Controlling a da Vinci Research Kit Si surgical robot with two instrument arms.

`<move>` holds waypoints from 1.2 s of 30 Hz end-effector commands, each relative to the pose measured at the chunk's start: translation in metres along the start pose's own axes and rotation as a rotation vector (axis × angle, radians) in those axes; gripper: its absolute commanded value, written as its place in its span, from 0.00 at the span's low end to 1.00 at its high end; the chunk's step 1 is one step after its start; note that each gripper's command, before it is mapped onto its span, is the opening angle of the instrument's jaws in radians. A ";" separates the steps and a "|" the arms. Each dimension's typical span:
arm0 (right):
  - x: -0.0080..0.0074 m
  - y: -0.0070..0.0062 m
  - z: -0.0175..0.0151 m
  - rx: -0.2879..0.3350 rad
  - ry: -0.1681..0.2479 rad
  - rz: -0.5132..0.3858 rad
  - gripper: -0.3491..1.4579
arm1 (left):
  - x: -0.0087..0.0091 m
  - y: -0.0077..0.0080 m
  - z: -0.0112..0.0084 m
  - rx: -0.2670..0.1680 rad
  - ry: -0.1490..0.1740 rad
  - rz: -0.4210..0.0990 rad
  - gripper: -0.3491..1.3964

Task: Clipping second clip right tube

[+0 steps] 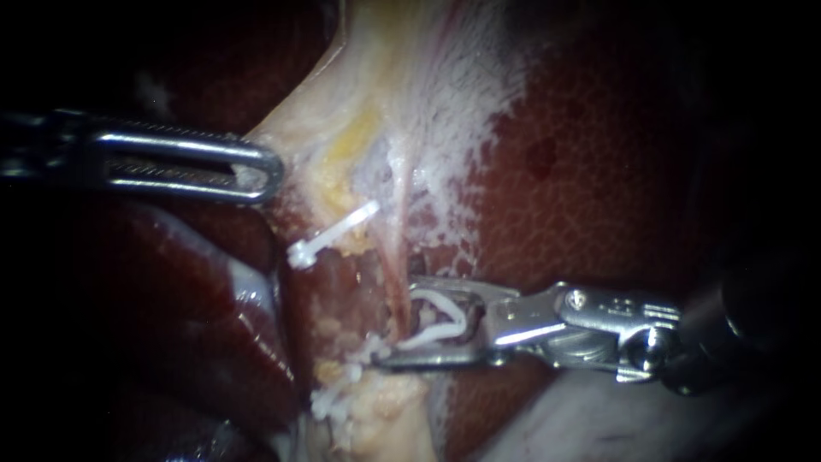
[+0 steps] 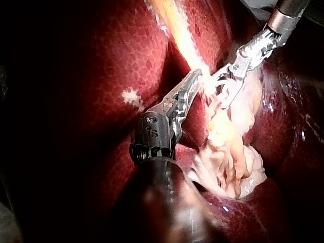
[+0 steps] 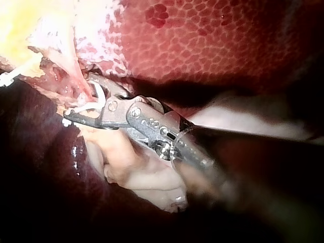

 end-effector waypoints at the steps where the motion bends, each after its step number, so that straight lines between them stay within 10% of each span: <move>1: -0.0001 -0.0001 0.0001 0.001 0.000 0.002 0.51 | 0.0000 0.0000 0.0000 0.000 0.000 0.000 0.00; 21: -0.0009 -0.0010 0.0005 0.008 -0.004 0.058 0.45 | 0.0000 0.0000 0.0003 0.002 0.000 0.000 0.00; 27: -0.0010 -0.0007 0.0001 0.008 -0.004 0.075 0.14 | 0.0000 0.0000 0.0003 0.001 0.000 0.000 0.00; 36: -0.0022 -0.0002 0.0000 0.010 -0.006 0.068 0.07 | 0.0001 0.0000 0.0003 0.001 0.000 0.000 0.00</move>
